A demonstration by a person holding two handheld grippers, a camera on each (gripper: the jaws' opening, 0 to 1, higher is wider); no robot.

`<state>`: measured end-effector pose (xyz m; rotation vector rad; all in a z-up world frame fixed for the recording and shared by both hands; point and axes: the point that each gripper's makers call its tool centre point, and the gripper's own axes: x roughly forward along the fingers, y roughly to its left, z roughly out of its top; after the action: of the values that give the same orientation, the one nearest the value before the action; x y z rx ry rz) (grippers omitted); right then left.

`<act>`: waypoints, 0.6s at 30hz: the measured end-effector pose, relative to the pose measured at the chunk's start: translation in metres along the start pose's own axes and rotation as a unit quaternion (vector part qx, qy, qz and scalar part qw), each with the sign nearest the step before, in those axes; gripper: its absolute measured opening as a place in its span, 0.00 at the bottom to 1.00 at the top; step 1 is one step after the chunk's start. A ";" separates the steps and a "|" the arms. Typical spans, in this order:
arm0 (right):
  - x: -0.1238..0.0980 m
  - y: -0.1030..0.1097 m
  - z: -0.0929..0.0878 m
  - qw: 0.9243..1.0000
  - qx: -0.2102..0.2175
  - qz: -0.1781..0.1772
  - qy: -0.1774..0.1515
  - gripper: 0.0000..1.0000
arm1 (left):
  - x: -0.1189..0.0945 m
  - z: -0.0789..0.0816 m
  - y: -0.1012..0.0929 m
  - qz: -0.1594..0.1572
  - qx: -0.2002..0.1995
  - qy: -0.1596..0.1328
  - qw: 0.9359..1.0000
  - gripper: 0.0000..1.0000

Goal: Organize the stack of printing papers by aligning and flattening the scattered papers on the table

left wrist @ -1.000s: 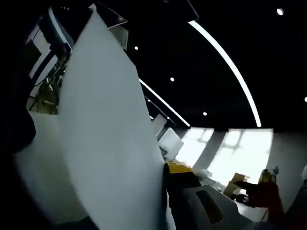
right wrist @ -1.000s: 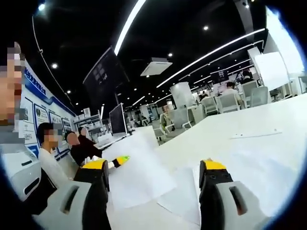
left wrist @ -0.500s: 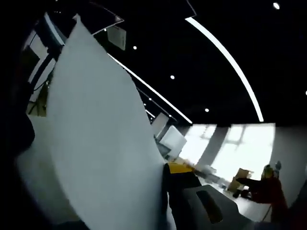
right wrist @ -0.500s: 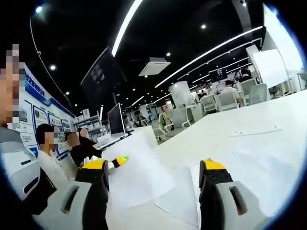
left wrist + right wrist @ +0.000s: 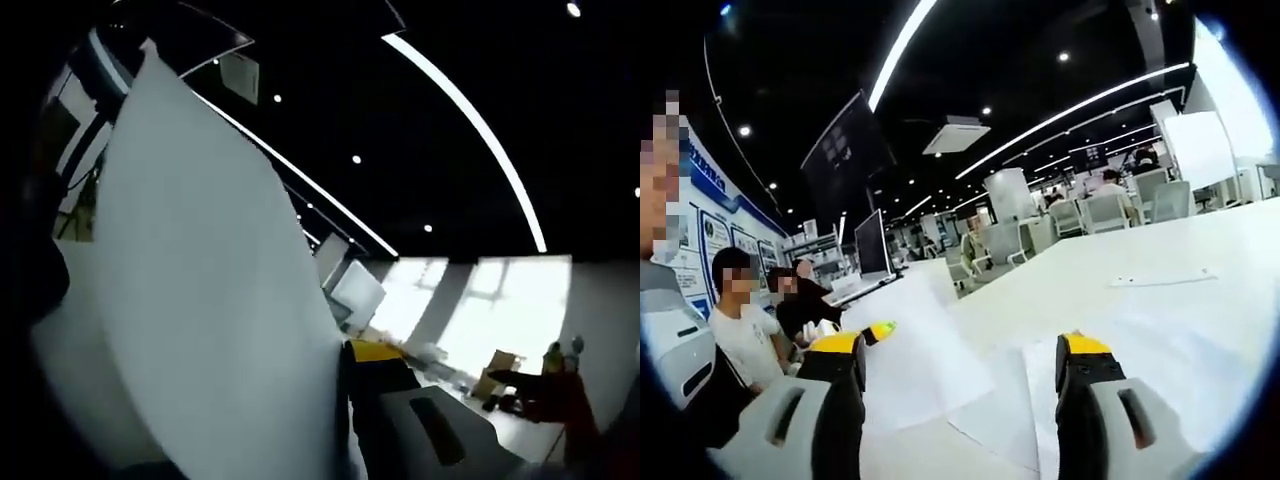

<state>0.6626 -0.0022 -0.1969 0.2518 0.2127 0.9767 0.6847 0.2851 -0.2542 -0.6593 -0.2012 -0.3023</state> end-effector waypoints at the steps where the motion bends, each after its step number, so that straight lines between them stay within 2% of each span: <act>1: 0.000 -0.001 0.000 1.000 0.000 -0.002 0.001 0.73 | -0.001 0.001 0.000 0.000 -0.002 -0.003 1.000 0.07; 18: -0.005 -0.021 -0.003 0.999 0.000 -0.033 0.002 0.74 | 0.000 0.001 -0.002 -0.003 -0.001 -0.006 1.000 0.07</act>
<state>0.6752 -0.0174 -0.2058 0.2409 0.2224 0.9125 0.6839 0.2846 -0.2521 -0.6624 -0.2135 -0.3039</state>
